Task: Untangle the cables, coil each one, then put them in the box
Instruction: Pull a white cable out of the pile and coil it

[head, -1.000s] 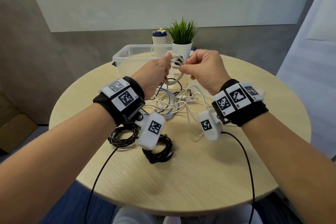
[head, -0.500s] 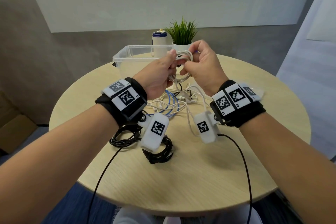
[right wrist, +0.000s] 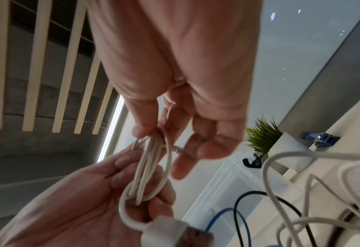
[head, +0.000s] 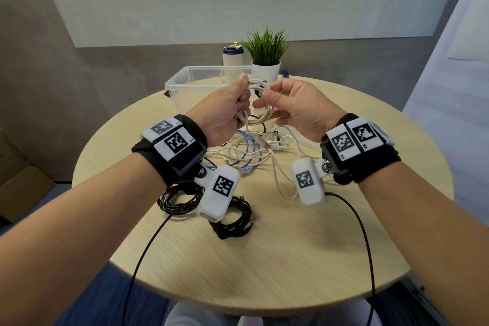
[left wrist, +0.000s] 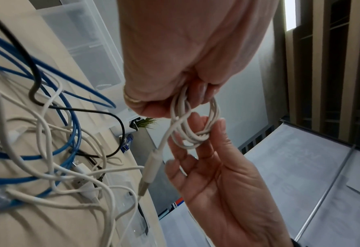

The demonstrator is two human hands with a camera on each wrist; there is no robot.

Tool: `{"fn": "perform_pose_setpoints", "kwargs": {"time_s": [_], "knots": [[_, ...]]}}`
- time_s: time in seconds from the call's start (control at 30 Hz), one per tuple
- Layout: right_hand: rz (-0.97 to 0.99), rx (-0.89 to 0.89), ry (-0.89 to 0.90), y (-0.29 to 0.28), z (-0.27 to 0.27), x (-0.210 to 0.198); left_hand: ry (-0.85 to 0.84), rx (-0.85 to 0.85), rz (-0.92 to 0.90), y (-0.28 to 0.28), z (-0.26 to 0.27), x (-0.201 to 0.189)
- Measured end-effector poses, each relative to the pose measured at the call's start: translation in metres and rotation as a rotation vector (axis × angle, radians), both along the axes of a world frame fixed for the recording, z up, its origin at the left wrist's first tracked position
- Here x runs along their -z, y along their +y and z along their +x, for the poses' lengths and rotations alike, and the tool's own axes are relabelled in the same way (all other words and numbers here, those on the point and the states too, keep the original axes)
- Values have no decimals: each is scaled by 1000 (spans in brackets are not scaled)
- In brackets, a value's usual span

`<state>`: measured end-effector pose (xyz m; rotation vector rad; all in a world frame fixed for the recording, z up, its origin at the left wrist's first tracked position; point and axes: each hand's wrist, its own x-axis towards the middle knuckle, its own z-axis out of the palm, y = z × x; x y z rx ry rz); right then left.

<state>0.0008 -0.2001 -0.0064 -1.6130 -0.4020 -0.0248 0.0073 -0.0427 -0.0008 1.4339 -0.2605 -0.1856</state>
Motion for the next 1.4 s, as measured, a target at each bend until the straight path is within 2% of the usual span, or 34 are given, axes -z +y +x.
{"fn": "perform_pose_setpoints", "kwargs": {"time_s": [0.07,0.17,0.37,0.47,0.57,0.63,0.83,1.03,1.17,1.27,1.4], "knots": [[-98,37,-66,0,-3,-2,-9,4,28,2,2,0],[-122,46,-124,0,-2,-1,-16,3,21,1,2,0],[-156,68,-125,0,4,3,5,15,-68,1,1,-4],[-234,120,-154,-2,9,4,15,40,20,2,-1,-6],[-268,139,-142,-2,8,5,-70,21,129,1,-2,-4],[-244,136,-108,-2,6,4,-142,32,199,1,-1,-1],[-131,137,-59,-2,6,0,-184,41,298,7,1,6],[-80,186,-87,-4,8,2,-63,-76,203,9,3,4],[-66,259,-134,-8,13,1,-22,-111,320,14,4,9],[-91,296,-177,-9,16,0,-29,-84,370,15,4,10],[-195,339,-226,-9,18,6,-75,32,378,14,1,6]]}}
